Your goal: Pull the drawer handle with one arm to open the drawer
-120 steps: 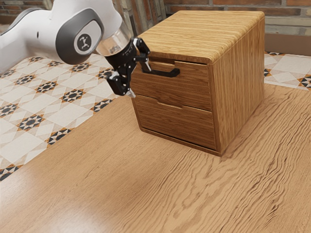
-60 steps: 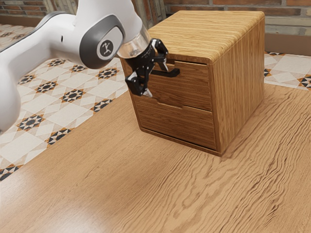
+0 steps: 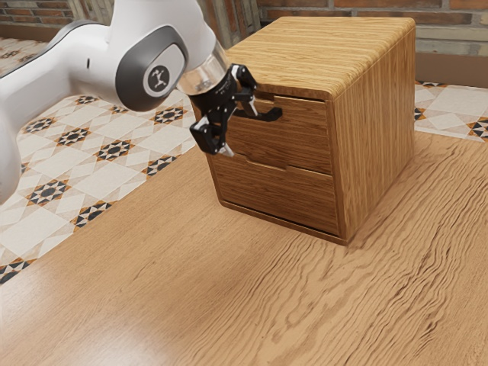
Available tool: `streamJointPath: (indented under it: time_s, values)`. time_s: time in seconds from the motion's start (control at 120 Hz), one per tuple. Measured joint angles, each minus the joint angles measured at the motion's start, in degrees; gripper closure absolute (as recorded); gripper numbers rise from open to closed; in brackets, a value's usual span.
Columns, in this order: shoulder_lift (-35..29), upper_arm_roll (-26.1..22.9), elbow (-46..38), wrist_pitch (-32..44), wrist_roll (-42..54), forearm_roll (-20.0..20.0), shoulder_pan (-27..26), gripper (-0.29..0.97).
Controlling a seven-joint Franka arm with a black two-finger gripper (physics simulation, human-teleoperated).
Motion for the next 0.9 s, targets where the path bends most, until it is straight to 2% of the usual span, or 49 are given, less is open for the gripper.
streamJointPath:
  time_s: [0.367,0.483,0.675,0.9]
  values:
    - [2.9,0.0,3.4,1.3,-0.3,0.2,1.0,0.01]
    - [2.9,0.0,3.4,1.4,-0.3,0.3,1.1,0.10]
    - [3.0,0.1,3.3,2.0,-0.1,0.3,1.1,0.36]
    - [4.0,0.2,3.4,3.3,0.1,0.3,1.3,0.46]
